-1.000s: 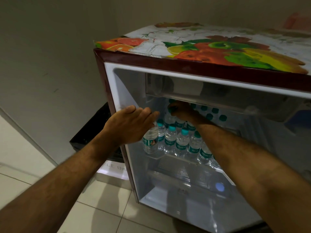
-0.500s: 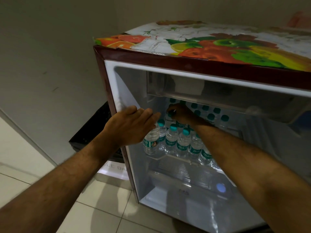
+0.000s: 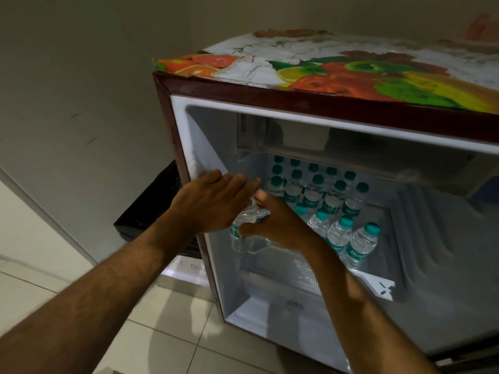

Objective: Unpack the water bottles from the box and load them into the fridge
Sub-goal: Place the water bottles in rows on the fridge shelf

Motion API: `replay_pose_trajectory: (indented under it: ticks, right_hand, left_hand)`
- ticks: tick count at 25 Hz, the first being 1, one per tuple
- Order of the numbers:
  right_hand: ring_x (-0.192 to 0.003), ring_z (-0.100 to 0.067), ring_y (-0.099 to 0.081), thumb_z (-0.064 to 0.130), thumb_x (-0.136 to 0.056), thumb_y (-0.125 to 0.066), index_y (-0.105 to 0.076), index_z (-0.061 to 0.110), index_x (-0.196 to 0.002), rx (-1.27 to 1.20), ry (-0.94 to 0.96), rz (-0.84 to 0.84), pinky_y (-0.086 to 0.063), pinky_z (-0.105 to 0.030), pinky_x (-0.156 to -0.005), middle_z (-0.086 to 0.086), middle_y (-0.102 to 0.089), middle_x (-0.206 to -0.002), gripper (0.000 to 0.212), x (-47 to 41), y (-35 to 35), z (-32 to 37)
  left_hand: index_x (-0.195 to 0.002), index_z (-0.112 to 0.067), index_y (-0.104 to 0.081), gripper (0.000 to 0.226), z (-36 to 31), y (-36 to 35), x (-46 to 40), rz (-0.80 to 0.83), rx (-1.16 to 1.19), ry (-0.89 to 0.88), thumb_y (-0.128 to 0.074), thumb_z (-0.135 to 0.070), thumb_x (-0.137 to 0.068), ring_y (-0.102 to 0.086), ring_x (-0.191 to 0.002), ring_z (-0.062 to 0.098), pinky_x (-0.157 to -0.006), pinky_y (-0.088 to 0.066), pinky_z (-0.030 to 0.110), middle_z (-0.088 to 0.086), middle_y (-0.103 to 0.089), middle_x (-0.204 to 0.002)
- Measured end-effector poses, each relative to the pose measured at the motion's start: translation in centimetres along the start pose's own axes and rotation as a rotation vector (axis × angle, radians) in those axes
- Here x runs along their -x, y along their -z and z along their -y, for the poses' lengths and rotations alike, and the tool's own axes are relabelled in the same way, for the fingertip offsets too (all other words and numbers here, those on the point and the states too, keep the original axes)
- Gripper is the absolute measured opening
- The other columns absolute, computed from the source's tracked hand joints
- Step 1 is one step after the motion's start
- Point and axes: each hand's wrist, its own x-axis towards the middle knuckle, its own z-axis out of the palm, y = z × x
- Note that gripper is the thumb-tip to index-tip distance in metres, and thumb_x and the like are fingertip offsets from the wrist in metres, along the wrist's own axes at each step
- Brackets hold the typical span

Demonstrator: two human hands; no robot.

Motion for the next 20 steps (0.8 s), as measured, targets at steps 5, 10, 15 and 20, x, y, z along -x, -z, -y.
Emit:
replay_pose_trajectory:
  ticks: [5,10,15,20]
  right_hand:
    - [-0.092,-0.01,-0.07,0.021,-0.084,-0.077,-0.062,0.016,-0.109,0.041,0.037,-0.13,-0.059,-0.029,-0.081,0.003,-0.072,-0.099,0.03,0.0,0.6,0.7]
    - [-0.098,-0.023,-0.07,0.007,-0.09,-0.063,-0.062,0.01,-0.119,-0.559,-0.169,-0.414,-0.058,-0.03,-0.077,-0.01,-0.07,-0.111,0.029,0.5,4.2,-0.6]
    - [-0.106,-0.027,-0.067,0.016,-0.095,-0.058,-0.064,0.013,-0.1,-0.916,-0.239,-0.72,-0.057,-0.044,-0.088,-0.011,-0.07,-0.112,0.009,-0.3,8.3,-1.6]
    - [-0.095,-0.023,-0.064,0.021,-0.096,-0.061,-0.058,0.016,-0.095,-0.626,-0.2,-0.878,-0.054,-0.04,-0.085,-0.005,-0.065,-0.097,0.006,-2.4,10.2,-3.6]
  left_hand:
    - [-0.143,-0.003,-0.042,0.05,-0.2,0.0,-0.2,-0.077,0.011,0.051,-0.028,-0.033,-0.106,-0.065,-0.083,0.025,-0.076,-0.04,0.036,0.011,-0.068,-0.108]
    - [-0.146,-0.001,-0.039,0.062,-1.6,-0.3,0.1,-0.198,0.009,0.245,-0.038,-0.045,-0.103,-0.057,-0.121,0.029,-0.095,-0.039,0.043,0.017,-0.056,-0.133]
    - [-0.149,0.002,-0.034,0.066,-2.7,-1.3,1.1,-0.183,-0.007,0.355,-0.037,-0.043,-0.101,-0.047,-0.134,0.03,-0.103,-0.034,0.045,0.019,-0.047,-0.143]
    - [-0.147,0.001,-0.038,0.063,-2.8,-1.1,1.1,-0.167,-0.008,0.354,-0.037,-0.043,-0.102,-0.047,-0.134,0.031,-0.1,-0.035,0.044,0.019,-0.051,-0.142]
